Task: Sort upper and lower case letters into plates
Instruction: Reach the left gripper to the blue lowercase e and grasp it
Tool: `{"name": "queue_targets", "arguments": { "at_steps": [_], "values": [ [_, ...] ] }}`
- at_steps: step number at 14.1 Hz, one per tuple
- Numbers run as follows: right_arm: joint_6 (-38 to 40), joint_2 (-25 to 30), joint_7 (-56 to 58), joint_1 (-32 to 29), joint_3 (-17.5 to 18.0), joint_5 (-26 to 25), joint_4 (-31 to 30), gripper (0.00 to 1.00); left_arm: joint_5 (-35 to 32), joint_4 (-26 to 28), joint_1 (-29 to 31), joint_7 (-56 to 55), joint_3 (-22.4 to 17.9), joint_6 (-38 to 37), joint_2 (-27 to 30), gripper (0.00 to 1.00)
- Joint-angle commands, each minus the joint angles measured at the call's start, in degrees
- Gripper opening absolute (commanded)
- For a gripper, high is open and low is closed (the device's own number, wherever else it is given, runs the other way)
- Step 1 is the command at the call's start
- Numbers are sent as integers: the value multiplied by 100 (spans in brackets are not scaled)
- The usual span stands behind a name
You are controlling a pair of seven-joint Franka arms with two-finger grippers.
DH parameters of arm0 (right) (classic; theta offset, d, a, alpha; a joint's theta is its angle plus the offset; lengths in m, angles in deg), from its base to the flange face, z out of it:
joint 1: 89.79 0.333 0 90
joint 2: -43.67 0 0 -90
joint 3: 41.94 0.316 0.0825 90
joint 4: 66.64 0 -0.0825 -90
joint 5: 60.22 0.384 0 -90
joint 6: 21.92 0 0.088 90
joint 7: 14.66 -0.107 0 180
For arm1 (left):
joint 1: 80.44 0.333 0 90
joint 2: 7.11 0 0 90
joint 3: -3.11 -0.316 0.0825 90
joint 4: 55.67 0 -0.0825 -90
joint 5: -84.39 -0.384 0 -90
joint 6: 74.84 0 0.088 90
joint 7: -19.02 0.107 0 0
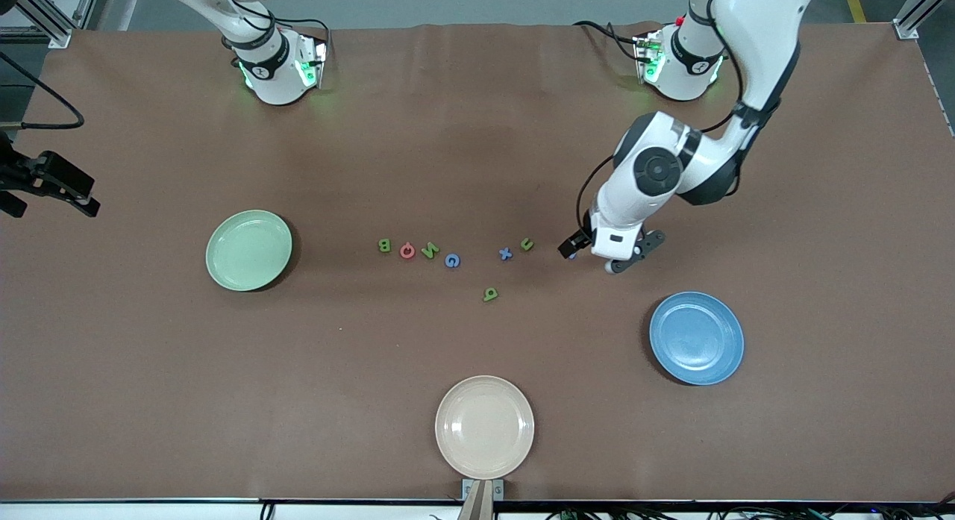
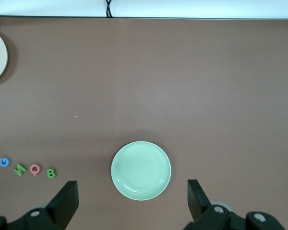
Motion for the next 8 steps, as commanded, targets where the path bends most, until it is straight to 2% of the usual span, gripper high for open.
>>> {"name": "queue_targets", "arguments": {
  "at_steps": [1, 5, 8],
  "values": [
    [23, -147, -43, 187, 4, 97, 50, 100, -880, -161, -74, -1093, -23, 173, -480, 93],
    [-3, -445, 54, 775, 4, 105, -38, 100, -1023, -354, -83, -1439, -23, 244, -859, 78],
    [-160, -525, -104, 1574, 4, 123, -502, 100, -1032, -530, -101, -1606, -14, 296, -1096, 71]
  ]
}}
